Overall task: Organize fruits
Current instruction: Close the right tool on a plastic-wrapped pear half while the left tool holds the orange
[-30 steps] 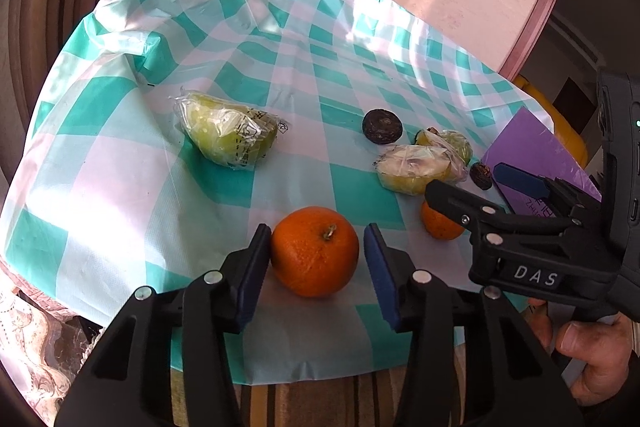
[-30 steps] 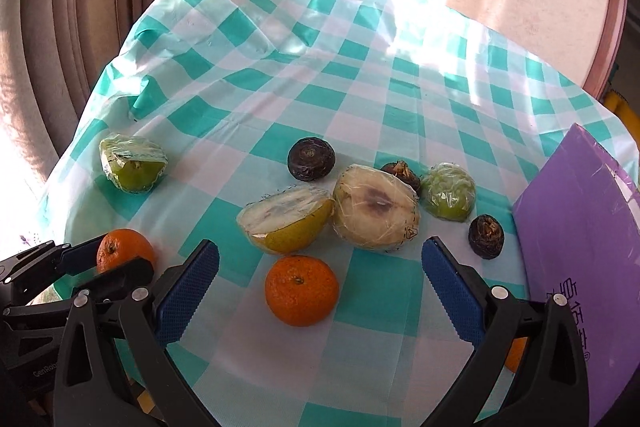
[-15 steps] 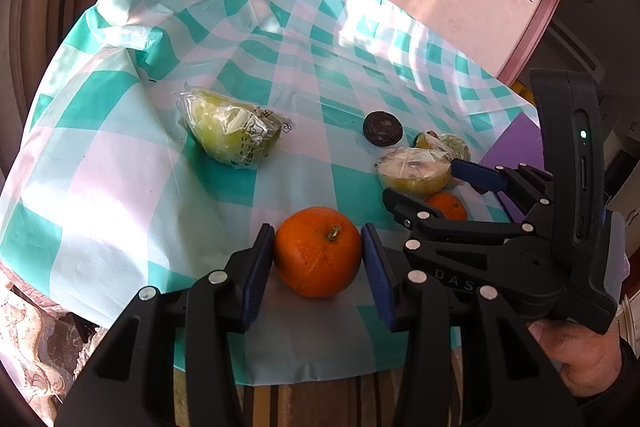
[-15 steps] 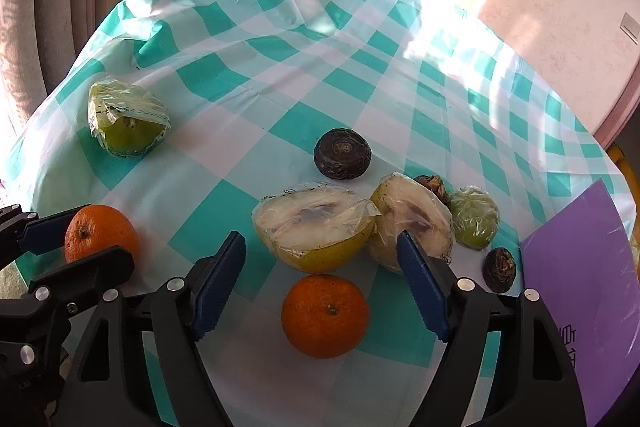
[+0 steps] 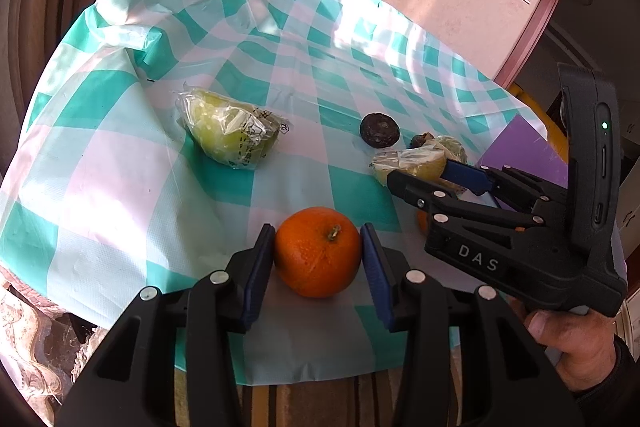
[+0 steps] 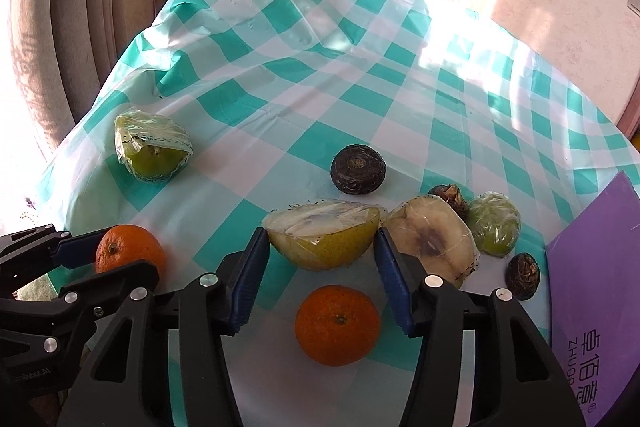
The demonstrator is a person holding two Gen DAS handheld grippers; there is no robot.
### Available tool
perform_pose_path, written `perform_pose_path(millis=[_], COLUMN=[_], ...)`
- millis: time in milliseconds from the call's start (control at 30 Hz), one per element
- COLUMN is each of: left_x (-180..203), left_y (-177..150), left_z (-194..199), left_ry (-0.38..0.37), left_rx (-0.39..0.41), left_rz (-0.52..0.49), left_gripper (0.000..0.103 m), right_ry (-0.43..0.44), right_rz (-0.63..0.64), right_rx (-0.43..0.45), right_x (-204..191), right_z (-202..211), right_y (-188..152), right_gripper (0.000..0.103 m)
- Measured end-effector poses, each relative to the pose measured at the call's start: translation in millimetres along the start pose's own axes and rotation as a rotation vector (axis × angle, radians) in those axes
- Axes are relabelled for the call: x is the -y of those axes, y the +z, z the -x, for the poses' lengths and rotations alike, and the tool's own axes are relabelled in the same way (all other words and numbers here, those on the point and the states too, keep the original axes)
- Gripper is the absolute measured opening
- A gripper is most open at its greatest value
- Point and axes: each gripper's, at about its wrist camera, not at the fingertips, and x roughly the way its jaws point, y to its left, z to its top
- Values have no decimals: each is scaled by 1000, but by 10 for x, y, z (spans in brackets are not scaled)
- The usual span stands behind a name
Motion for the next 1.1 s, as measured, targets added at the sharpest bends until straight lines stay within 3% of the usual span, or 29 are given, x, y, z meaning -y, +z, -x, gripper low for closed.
perform_pose_path(millis=[567,1100], left_x=[41,98], left_y=[31,77], left_z=[-32,116], left_ry=[-14,-34], left_rx=[11,43], left_rz=[1,-33], left_gripper=[43,42], right_ry=[117,127], right_rz=[-153,-192], right_rx=[61,105], right_x=[285,418], right_z=[262,482], right_y=[-104,-126], right_gripper=[51,51])
